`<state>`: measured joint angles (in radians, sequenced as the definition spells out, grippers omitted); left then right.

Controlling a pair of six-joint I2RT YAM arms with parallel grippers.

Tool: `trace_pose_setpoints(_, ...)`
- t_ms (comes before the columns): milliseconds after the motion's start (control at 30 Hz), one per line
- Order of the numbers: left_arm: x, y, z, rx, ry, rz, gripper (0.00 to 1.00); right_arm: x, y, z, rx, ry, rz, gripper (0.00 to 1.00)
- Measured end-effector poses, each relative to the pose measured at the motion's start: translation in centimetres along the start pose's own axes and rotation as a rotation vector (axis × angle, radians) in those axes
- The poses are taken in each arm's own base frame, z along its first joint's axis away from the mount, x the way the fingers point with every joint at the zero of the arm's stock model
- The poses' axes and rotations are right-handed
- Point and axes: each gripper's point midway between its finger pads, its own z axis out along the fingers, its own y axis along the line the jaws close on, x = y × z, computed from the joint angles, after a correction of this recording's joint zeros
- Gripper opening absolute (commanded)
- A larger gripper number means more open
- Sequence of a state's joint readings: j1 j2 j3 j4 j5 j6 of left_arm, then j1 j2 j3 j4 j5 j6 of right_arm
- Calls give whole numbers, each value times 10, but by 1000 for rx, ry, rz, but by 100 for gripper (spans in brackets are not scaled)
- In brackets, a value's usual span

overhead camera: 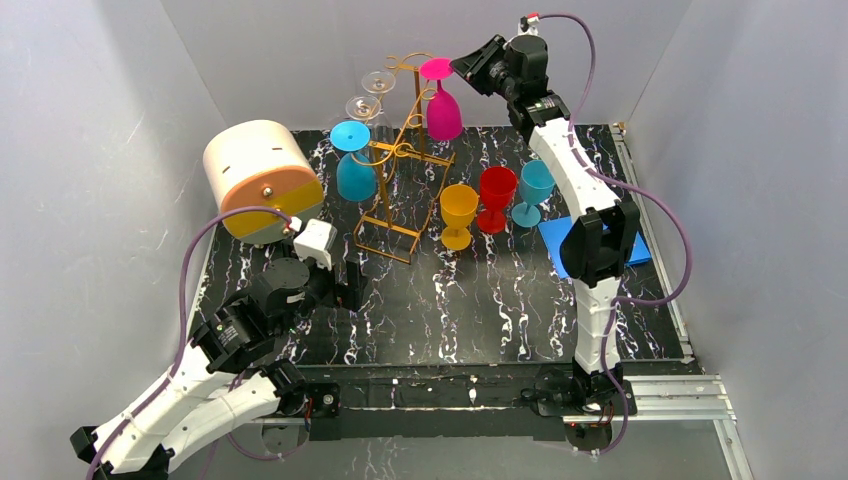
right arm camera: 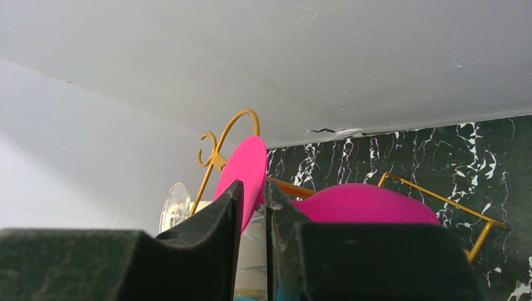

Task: Take the wine glass off the wine glass rack
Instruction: Pick up the wine glass from the wine rack.

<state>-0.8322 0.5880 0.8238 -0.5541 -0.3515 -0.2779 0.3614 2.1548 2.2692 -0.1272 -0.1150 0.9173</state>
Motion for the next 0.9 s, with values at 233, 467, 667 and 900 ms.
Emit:
trace_pose_setpoints(233, 0, 0, 0, 0, 0, -3, 98, 1, 0, 4, -7, 7, 4, 28)
trace_pose_setpoints(467, 0, 0, 0, 0, 0, -4, 98, 6, -4, 10, -6, 24, 24, 22)
trace_pose_setpoints(667, 0, 0, 0, 0, -1, -4, 98, 5, -3, 10, -7, 18, 19, 13)
trace_pose_setpoints(900, 1, 0, 1, -1, 4, -4, 98, 0, 2, 9, -16, 6, 13, 6)
